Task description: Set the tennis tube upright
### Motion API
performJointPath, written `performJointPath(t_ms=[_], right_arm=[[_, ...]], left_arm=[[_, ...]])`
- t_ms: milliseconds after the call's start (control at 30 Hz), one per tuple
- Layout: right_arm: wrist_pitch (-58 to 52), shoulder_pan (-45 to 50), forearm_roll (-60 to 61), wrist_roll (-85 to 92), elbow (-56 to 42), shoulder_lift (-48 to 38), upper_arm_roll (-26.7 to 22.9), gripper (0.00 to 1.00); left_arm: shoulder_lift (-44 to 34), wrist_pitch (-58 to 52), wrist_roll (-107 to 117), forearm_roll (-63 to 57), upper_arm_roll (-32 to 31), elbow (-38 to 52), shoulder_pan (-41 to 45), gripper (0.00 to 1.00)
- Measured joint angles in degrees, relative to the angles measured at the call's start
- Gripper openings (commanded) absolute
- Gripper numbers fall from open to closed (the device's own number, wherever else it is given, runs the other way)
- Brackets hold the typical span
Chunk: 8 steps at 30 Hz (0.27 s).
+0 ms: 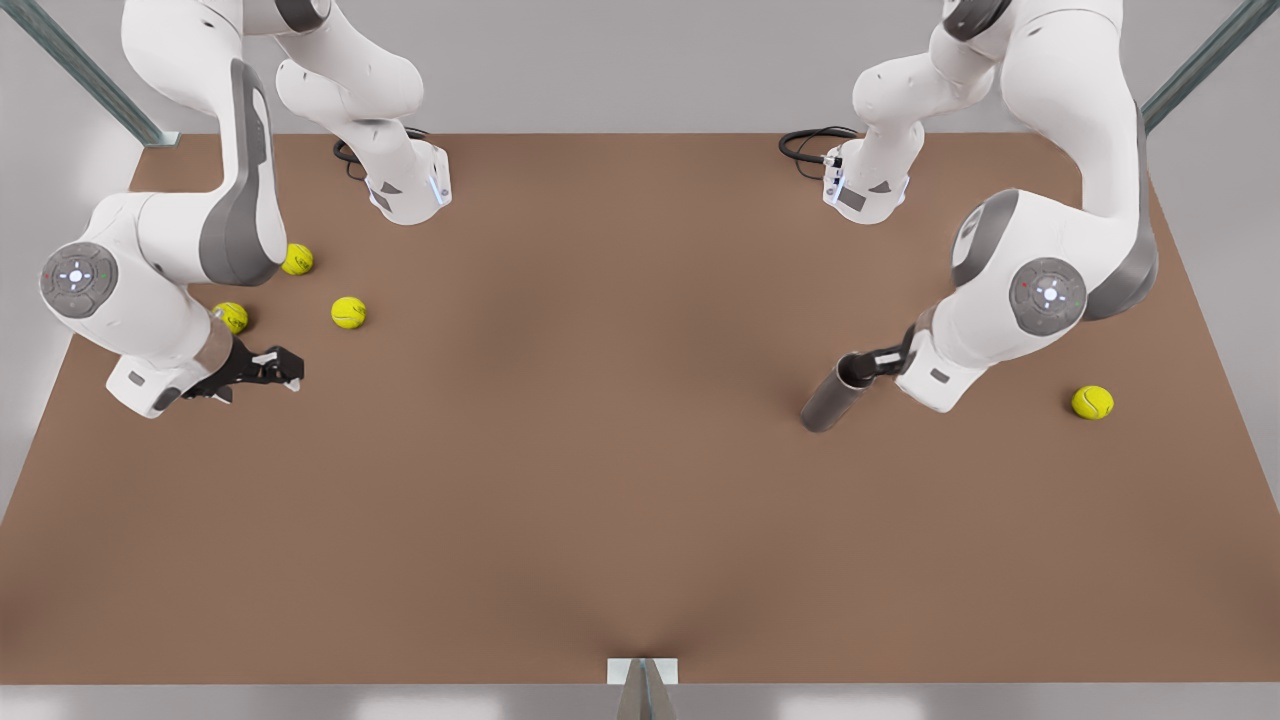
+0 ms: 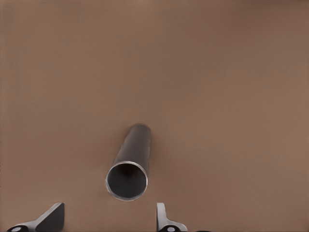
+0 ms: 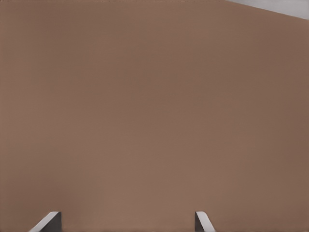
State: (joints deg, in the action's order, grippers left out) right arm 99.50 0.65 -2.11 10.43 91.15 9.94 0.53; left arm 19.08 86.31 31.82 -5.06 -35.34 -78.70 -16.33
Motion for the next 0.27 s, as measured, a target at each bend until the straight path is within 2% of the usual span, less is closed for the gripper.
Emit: performJointPath(t_ms=[67,100,133,167,200,267], right_arm=[[0.0,-0.1,0.0,0.0,0.0,-0.4,0.2,1.0],[0.2,0.0,0.0,0.0,0.0,-0.4,0.2,1.0],[0.2,0.0,-0.1,0.0,0.0,-0.4,0.3,1.0],[0.2,0.1,-0.4,0.0,-0.1,-0.5,0.4,1.0],[0.1,0.0,-0.4,0.0,-0.1,-0.6,0.4,1.0],[0.1,0.0,-0.4,0.0,0.0,-0.6,0.4,1.0]], left_arm=[[-0.5,-1.3,-0.2,-1.1,1.4,0.3,-0.1,0.99],[-1.1,-5.8,-9.3,-2.4,14.0,2.1,9.5,0.99],[-6.1,-9.9,-22.0,-1.0,27.8,1.5,14.8,1.0],[-12.9,-9.1,-23.4,0.6,27.1,-4.2,13.4,1.0],[-20.2,-2.7,-27.5,1.9,26.9,-13.6,15.9,0.99],[-21.4,-2.3,-29.4,3.6,26.9,-15.4,21.8,1.0]])
